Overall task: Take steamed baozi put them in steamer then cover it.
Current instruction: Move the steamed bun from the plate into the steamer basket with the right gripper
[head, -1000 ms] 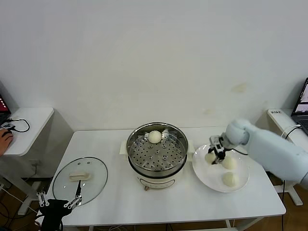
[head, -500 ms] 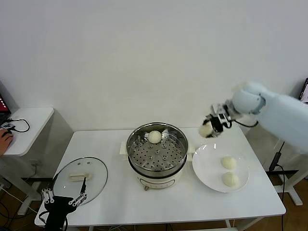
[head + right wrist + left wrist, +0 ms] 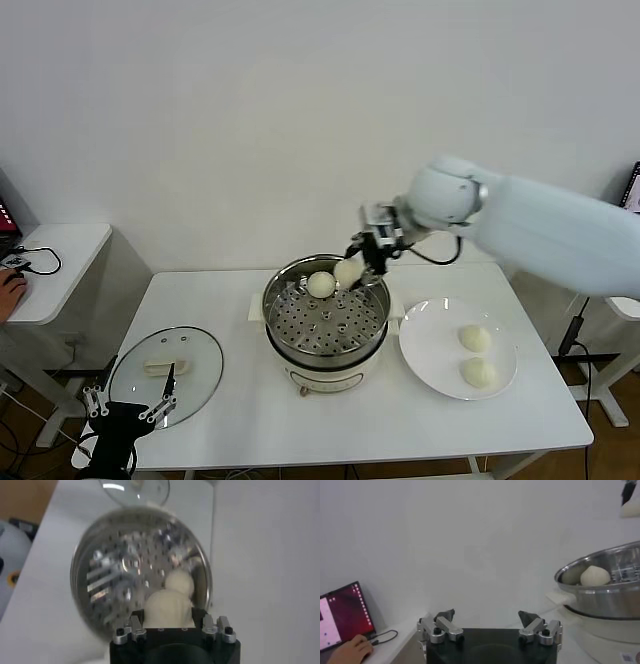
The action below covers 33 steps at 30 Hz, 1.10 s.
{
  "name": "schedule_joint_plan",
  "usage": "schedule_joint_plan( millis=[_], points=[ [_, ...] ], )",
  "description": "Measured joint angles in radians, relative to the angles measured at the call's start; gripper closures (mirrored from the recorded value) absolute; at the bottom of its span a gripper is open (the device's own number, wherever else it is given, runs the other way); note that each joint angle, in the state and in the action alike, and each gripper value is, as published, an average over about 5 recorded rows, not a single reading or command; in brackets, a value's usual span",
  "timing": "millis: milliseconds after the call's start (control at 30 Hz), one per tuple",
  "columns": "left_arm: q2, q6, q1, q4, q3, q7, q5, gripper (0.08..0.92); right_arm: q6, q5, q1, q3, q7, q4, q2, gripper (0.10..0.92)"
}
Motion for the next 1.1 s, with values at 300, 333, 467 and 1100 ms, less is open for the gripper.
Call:
schedule_joint_plan(
  millis=[300, 333, 467, 1100],
  points=[
    [-0.010, 0.001, -0.011, 0.004, -0.012, 0.000, -0.004, 0.177, -0.071, 0.029, -0.092, -0.014, 0.095, -0.091, 0.160, 0.423],
    [-0.011, 0.001, -0.013, 0.003, -0.012, 0.000, -0.004, 0.177, -0.075, 0.028, -0.104, -0.012, 0.104, -0.104, 0.176, 0.423],
    [-0.014, 0.002, -0.013, 0.000, -0.013, 0.000, -0.003, 0.177, -0.087, 0.021, -0.148, -0.003, 0.132, -0.156, 0.232, 0.423],
    [-0.018, 0.000, -0.012, 0.003, -0.014, 0.000, -0.003, 0.177, -0.109, -0.017, -0.225, 0.020, 0.157, -0.306, 0.358, 0.281]
  ],
)
